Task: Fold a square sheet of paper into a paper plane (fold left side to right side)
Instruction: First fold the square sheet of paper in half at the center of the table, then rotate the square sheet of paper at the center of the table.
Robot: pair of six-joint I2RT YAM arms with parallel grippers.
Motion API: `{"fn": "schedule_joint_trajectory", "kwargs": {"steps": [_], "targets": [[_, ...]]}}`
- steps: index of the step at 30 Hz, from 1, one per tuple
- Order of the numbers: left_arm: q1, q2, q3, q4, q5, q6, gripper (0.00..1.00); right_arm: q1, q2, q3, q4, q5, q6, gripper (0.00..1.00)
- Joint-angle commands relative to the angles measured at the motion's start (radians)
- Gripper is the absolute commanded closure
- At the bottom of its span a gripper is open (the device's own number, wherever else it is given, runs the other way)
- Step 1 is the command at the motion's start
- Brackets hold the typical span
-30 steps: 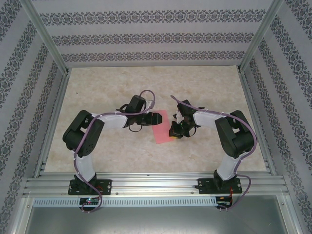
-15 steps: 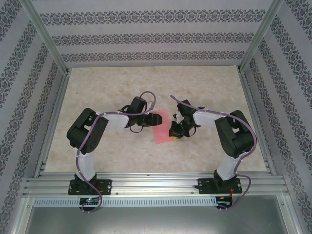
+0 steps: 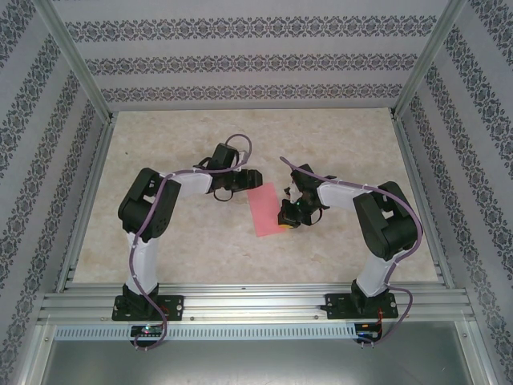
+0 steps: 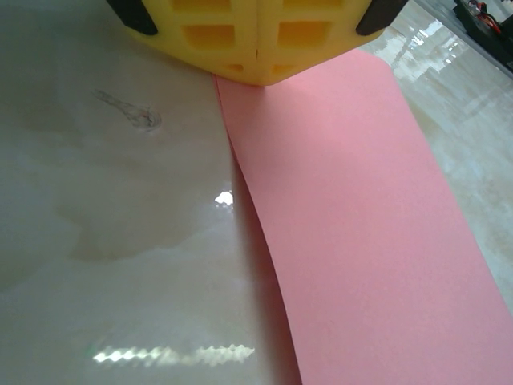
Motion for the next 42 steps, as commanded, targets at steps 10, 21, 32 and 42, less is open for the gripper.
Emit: {"fn": "schedule_joint_trajectory", "kwargs": {"steps": [10,21,32,42], "targets": [[0.055,-0.196,0.036,-0.157,-0.052,0.095,0.36,0.019,-0.080,0.033,-0.054,0.114,-0.034,0.81],[0.022,-0.505,-0.376,-0.033,-0.040,-0.018,0.36,0.028,-0.100,0.068,-0.085,0.178,-0.030,0.63],[0.005,-0.584,-0.515,0.004,-0.058,-0.044,0.36,0.070,-0.030,0.062,-0.041,0.180,0.047,0.54],[0.004,-0.612,-0.502,-0.069,-0.048,0.017,0.36,0.134,-0.041,0.036,-0.035,0.284,0.141,0.46]]}}
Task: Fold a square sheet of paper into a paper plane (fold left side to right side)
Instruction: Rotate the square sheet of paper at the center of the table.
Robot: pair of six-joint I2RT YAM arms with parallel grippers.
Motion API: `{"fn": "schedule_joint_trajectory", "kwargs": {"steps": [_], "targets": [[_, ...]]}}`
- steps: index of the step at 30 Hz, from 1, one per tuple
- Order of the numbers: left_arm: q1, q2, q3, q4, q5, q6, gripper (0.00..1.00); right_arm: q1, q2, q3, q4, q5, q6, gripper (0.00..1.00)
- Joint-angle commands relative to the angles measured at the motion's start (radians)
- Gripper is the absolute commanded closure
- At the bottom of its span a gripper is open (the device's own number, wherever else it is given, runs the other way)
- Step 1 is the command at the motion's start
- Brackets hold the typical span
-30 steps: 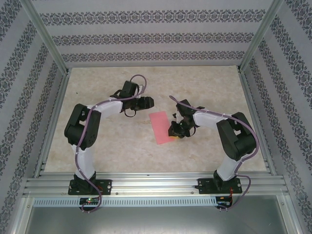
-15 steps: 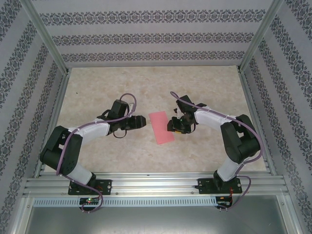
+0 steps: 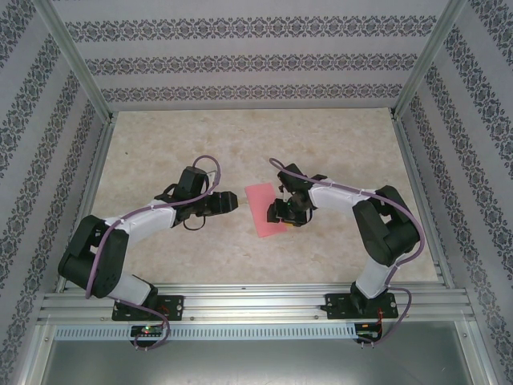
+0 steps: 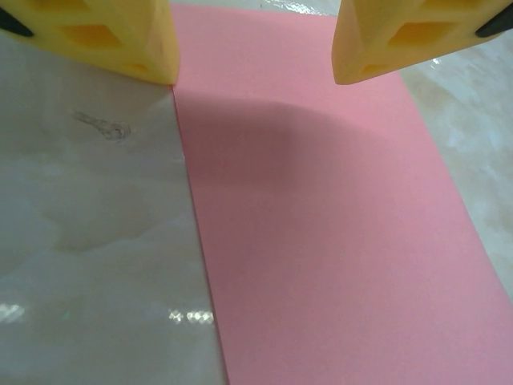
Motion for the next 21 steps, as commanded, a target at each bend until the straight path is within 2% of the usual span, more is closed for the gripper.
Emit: {"fn": "schedule_joint_trajectory", "kwargs": {"steps": [1,10,17,21], "targets": [[-0.010,-0.026,0.021,-0.025,0.006,0.049,0.36,0.023,-0.015,-0.028,0.015,0.068,0.054,0.46],[-0.010,-0.016,0.022,-0.027,0.033,0.078,0.36,0.062,-0.055,-0.020,-0.021,0.143,0.093,0.43],[-0.010,-0.012,0.030,-0.043,0.048,0.104,0.36,0.100,-0.029,-0.018,-0.039,0.200,0.135,0.32],[-0.011,-0.014,0.030,-0.052,0.052,0.115,0.36,0.130,-0.021,-0.017,-0.039,0.192,0.147,0.30]]}}
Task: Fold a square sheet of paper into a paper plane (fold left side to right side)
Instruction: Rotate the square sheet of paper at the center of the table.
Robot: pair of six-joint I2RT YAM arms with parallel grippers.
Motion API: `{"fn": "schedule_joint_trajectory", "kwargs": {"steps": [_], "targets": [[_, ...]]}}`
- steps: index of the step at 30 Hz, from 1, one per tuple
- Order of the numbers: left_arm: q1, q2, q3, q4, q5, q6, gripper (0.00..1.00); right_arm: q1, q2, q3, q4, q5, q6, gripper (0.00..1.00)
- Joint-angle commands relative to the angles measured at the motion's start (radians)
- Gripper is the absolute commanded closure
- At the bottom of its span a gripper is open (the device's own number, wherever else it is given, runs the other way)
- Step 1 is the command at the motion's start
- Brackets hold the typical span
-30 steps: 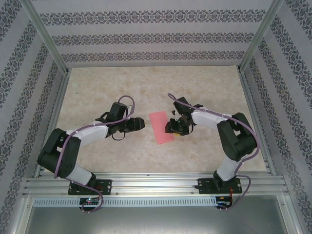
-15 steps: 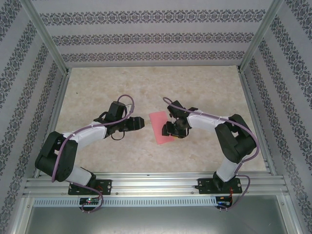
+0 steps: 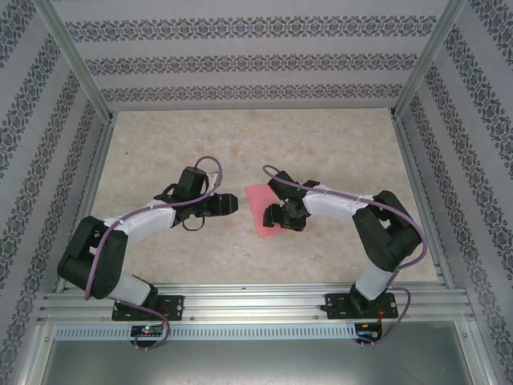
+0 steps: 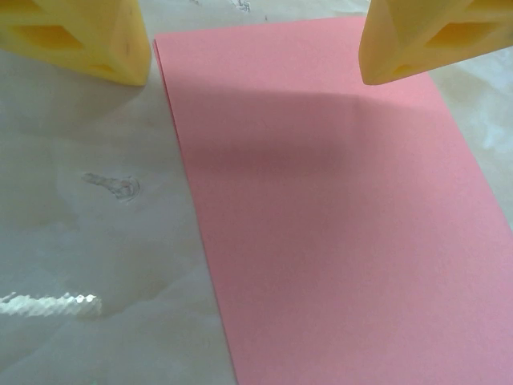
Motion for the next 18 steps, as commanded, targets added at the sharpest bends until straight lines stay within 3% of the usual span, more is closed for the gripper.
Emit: {"fn": "schedule_joint_trajectory", "kwargs": {"steps": [1,11,18], "targets": [[-0.010,-0.010,0.027,-0.030,0.021,0.040,0.36,0.034,0.014,-0.003,-0.011,0.018,0.030,0.31],[-0.010,-0.032,0.035,-0.062,0.021,0.069,0.36,0.119,0.017,-0.005,0.090,-0.084,0.074,0.34],[-0.011,-0.011,0.058,-0.045,0.114,0.072,0.39,0.072,-0.069,0.004,0.049,-0.030,0.028,0.33]]}}
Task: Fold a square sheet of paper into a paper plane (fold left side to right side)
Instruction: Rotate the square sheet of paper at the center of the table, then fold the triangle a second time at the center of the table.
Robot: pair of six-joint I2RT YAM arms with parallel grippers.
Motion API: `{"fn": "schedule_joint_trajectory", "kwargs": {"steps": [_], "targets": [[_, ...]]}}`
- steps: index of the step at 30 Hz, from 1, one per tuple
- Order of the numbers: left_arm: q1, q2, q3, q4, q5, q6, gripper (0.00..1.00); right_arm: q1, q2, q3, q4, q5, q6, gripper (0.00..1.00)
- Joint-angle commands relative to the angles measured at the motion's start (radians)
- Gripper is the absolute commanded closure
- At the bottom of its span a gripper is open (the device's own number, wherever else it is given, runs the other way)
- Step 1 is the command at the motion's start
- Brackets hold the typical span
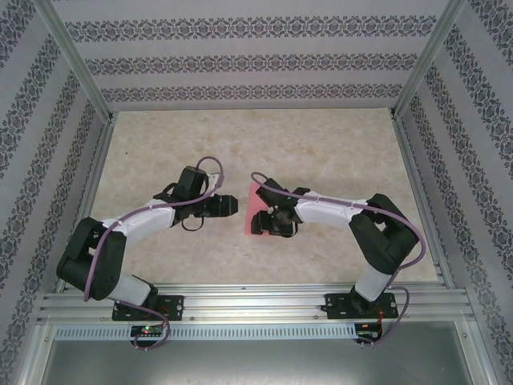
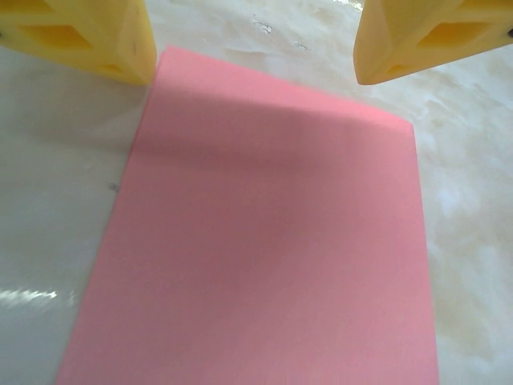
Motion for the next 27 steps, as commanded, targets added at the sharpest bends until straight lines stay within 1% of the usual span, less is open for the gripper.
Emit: {"fn": "schedule_joint_trajectory", "kwargs": {"steps": [1,6,9,12,15,21,27], "targets": [[-0.013,0.006,0.041,0.016,0.100,0.017,0.40,-0.037,-0.068,0.003,-0.009,0.027,-0.032,0.34],[-0.038,0.099,0.080,0.094,0.233,-0.030,0.45,-0.141,-0.111,-0.017,0.053,0.012,-0.075,0.34],[-0.072,0.161,0.116,0.110,0.270,-0.043,0.46,-0.213,-0.112,-0.027,0.137,-0.027,-0.077,0.35],[-0.088,0.200,0.132,0.120,0.250,-0.059,0.46,-0.269,-0.090,-0.014,0.207,-0.071,-0.078,0.38],[-0.089,0.233,0.141,0.108,0.220,-0.057,0.46,-0.300,-0.039,0.039,0.207,-0.074,-0.111,0.39],[-0.093,0.291,0.142,0.090,0.202,-0.052,0.46,-0.319,0.111,0.199,0.149,-0.062,-0.196,0.39],[-0.099,0.307,0.140,0.068,0.188,-0.045,0.47,-0.322,0.223,0.311,0.141,-0.060,-0.230,0.37]]}}
